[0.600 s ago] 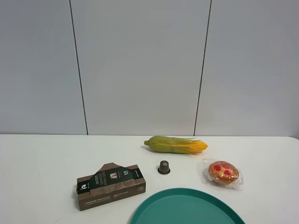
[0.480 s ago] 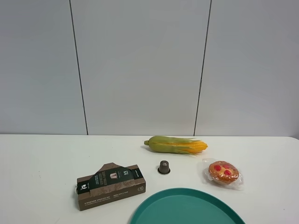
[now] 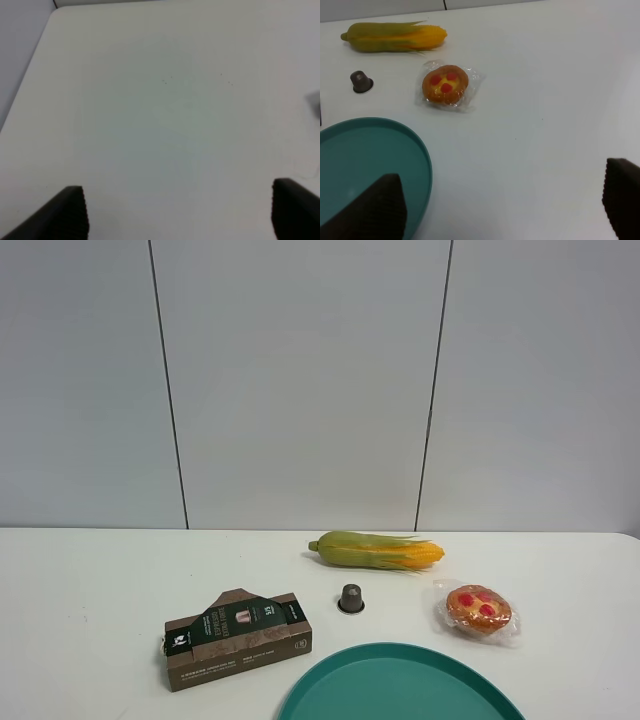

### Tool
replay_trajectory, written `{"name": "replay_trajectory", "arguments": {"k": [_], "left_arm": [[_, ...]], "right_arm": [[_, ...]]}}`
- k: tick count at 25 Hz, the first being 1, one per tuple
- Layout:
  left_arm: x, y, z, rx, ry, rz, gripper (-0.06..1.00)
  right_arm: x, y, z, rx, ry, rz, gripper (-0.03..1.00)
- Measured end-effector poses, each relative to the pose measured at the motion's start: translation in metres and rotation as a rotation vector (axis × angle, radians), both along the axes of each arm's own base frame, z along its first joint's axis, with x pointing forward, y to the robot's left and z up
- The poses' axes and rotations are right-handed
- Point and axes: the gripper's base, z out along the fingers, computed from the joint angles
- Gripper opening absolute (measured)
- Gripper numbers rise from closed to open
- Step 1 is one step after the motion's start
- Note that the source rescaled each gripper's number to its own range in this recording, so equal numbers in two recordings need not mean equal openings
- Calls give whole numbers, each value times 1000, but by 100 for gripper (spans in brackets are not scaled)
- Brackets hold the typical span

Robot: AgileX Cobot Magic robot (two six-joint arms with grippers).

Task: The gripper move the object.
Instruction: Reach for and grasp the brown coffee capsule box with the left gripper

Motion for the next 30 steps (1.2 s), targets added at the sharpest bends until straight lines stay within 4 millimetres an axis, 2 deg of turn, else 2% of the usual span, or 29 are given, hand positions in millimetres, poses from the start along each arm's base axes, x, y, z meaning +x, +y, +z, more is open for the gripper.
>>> {"name": "replay_trajectory", "arguments": {"k": [18,21,24,27,30], "left_arm": [[0,-2,2,14,2,-34,32],[2,-10,24,-18,-33,-116,32],[4,-20,63,-29,-108,-229,32],[17,-28,99,-3,-129,-349,32],[44,-35,124,13,-87,-479,32]], "right_arm": [[0,0,0,0,0,0,100],[0,0,0,0,0,0,100],[0,0,0,0,0,0,100],[0,0,0,0,0,0,100],[0,0,0,0,0,0,100]]}}
